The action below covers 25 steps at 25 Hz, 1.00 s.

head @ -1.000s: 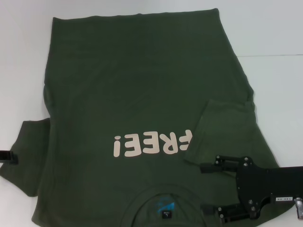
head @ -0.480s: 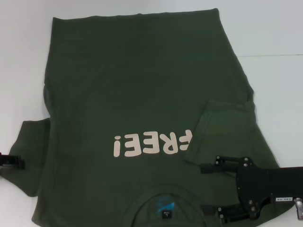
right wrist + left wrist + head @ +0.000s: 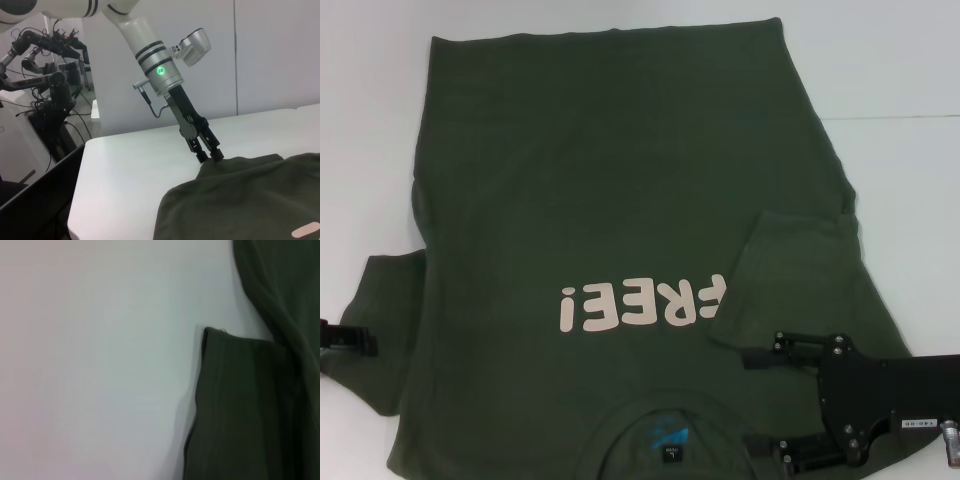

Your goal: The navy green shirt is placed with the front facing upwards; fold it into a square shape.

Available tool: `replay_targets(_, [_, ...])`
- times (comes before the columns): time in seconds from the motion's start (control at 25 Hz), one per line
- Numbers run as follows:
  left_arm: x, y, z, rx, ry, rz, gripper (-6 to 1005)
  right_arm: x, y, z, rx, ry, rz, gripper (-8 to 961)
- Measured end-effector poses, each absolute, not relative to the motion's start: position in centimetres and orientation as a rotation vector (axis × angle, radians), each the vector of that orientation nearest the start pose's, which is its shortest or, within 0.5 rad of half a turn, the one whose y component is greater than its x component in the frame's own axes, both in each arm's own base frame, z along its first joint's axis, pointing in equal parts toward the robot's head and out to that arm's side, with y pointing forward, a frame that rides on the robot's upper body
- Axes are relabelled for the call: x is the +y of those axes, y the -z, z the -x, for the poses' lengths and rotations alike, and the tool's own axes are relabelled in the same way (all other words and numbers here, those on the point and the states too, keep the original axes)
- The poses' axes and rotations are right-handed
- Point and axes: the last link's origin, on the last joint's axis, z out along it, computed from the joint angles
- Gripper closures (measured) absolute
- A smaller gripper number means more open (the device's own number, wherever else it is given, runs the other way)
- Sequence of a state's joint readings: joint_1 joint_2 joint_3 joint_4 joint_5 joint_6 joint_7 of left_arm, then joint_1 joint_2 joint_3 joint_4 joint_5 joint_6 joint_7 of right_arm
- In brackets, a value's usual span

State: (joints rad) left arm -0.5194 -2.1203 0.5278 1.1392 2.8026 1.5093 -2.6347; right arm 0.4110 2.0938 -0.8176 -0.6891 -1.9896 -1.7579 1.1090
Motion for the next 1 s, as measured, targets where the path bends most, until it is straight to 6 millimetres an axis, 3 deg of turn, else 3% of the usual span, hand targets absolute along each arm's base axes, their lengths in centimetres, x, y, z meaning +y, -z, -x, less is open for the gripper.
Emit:
replay_targets(0.76, [32.72, -7.53, 33.53, -1.862, -0.026, 1.815, 117, 27.11, 1.55, -26.82, 0.26, -0.746, 2.945, 55])
replay_targets(1.0, [32.71, -7.11, 33.52, -1.855, -0.07, 1.833, 328, 27.1, 1.57, -26.83, 0.262, -0.747, 2.944, 56])
